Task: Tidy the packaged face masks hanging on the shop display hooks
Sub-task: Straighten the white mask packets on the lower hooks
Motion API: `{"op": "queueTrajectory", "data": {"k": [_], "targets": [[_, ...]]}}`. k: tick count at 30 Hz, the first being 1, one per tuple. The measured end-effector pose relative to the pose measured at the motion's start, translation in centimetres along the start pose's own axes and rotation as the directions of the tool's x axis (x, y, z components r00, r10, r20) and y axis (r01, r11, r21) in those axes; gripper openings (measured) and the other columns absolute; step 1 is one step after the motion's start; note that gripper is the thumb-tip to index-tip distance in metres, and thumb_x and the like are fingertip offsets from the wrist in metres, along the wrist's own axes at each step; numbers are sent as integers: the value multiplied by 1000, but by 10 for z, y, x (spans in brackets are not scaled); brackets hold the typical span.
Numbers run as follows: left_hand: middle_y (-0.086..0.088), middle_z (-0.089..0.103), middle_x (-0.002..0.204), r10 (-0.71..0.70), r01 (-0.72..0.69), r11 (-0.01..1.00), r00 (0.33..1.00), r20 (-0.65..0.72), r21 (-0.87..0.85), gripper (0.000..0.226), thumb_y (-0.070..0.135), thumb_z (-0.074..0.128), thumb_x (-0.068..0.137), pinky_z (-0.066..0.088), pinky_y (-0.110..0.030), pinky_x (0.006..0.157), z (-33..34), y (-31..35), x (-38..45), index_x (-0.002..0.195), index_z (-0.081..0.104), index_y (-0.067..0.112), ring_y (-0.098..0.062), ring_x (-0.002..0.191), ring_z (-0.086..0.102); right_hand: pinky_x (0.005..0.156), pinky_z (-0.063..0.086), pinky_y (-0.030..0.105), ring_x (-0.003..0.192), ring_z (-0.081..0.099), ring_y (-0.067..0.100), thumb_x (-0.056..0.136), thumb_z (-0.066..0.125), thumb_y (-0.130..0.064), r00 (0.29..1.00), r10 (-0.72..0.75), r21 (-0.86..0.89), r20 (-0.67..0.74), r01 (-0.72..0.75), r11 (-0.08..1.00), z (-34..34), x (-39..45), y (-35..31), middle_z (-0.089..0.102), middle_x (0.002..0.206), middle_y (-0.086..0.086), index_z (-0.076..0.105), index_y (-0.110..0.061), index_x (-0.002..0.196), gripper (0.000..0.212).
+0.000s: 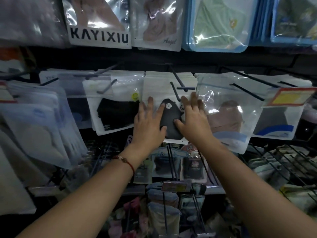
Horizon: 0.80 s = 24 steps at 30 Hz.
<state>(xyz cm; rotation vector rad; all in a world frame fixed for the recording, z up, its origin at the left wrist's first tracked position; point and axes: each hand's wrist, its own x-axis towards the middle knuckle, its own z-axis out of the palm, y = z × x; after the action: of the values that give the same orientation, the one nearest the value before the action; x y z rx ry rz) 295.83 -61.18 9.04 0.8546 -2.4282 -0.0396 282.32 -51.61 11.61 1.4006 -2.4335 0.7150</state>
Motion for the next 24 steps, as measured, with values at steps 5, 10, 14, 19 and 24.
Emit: {"op": "queueTrajectory", "data": {"k": [5,10,14,19,24], "targets": [[1,-4,165,-172,77,878,972,-162,-473,81,28,63,95,22,-29,113,12,0,-24,156,12,36,-23,152,5,117,18,39,150,8,24,90,65,-26,985,56,251,-165,-13,968,11,-29,5,-3,165,0,7,-26,156,88],[8,26,161,-425,285,472,903,69,-834,82,31,61,96,40,-37,111,18,1,-31,156,6,40,-11,140,36,119,25,38,146,24,16,88,64,-23,958,257,628,-127,-123,769,30,-53,6,24,160,0,11,-23,156,86],[9,31,159,-418,352,439,895,159,-827,71,35,53,99,30,-32,115,24,9,-22,158,13,33,-10,141,35,105,46,36,129,48,13,87,61,-26,945,316,725,-87,-157,670,37,-47,-1,50,142,-2,30,-26,149,69],[1,17,164,-459,396,454,872,171,-798,78,31,59,98,21,-21,108,32,26,-22,159,11,25,-15,148,24,88,50,22,109,57,16,89,57,-12,910,398,735,-119,-188,651,29,-32,-3,54,121,0,43,-17,136,49],[6,35,156,-446,353,572,891,81,-741,75,36,62,91,35,-29,109,28,13,-36,154,21,39,-16,138,42,105,29,25,138,32,24,91,62,-17,921,296,468,-253,-152,871,25,-44,8,25,153,9,13,-16,155,80]]}}
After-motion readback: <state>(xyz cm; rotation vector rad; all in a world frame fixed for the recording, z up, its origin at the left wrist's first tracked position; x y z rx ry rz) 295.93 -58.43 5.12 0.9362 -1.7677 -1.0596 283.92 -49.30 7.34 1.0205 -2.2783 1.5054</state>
